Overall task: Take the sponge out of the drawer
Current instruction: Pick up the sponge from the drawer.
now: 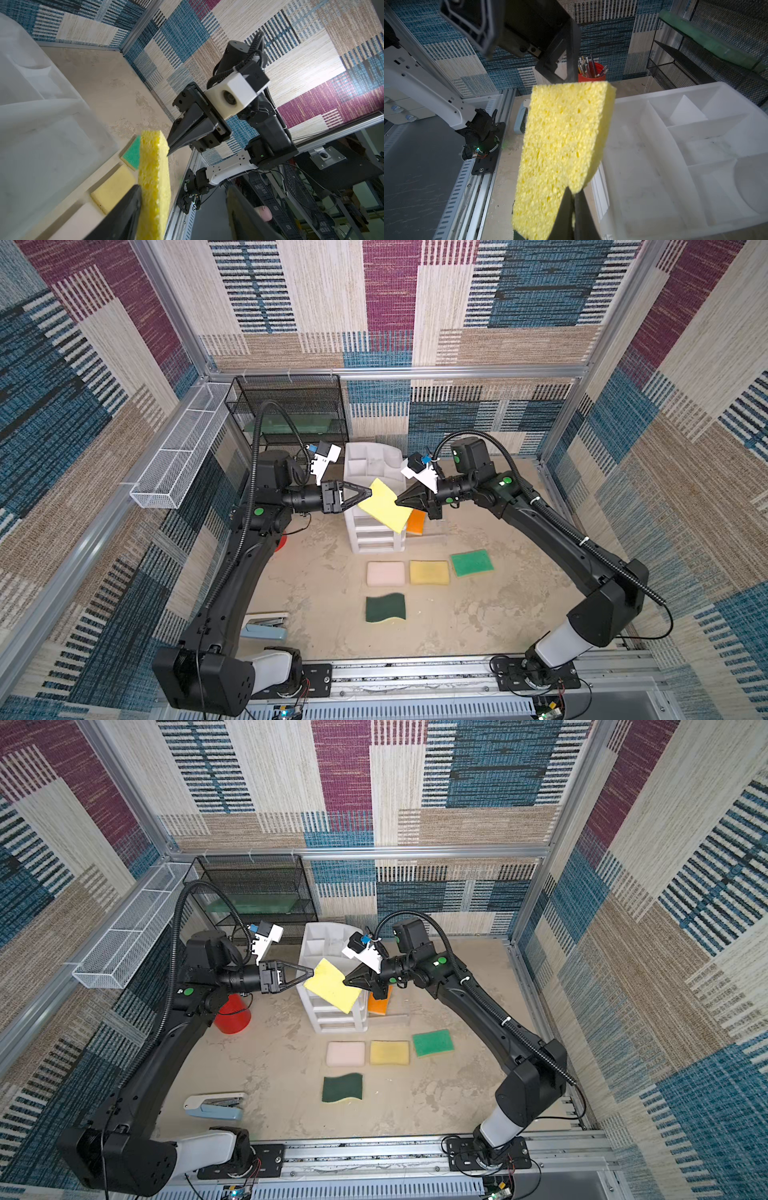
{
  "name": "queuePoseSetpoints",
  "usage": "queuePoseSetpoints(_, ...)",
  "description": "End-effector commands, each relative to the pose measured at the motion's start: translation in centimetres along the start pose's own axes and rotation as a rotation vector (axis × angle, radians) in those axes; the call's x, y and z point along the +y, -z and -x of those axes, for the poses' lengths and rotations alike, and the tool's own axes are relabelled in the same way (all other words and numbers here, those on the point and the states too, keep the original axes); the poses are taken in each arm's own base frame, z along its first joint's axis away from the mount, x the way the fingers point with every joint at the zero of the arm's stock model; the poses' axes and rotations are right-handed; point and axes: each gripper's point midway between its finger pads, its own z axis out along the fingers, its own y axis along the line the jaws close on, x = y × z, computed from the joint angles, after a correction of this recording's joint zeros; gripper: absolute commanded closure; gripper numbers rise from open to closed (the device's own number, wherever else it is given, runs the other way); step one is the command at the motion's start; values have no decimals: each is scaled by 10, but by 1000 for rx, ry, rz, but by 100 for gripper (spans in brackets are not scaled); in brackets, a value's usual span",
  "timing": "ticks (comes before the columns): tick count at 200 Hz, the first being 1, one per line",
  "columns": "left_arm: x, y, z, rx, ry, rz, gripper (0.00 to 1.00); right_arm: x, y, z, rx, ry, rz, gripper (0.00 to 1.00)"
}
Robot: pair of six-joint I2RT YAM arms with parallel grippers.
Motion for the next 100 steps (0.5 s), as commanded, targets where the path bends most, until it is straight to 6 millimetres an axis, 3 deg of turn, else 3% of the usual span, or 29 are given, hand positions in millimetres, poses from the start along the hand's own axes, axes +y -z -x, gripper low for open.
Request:
queuePoseSetpoints(1, 6, -3, -7, 28, -7, 19, 37, 9, 0, 5, -14, 19, 46, 100)
queuePoseSetpoints(14, 9, -4, -7, 28, 1, 28, 38, 11, -1, 5, -11, 20, 49, 100)
queuePoseSetpoints(48, 7, -9, -10, 44, 2, 26, 53, 11, -2, 6, -9, 22, 50, 100)
queuePoseSetpoints(64, 9, -10, -11, 47, 6, 28, 70, 9, -3, 8, -8, 21, 43, 100)
queuePoseSetpoints(100, 11, -12, -12, 49, 10, 42, 97, 8, 0, 18, -35, 22, 23, 97)
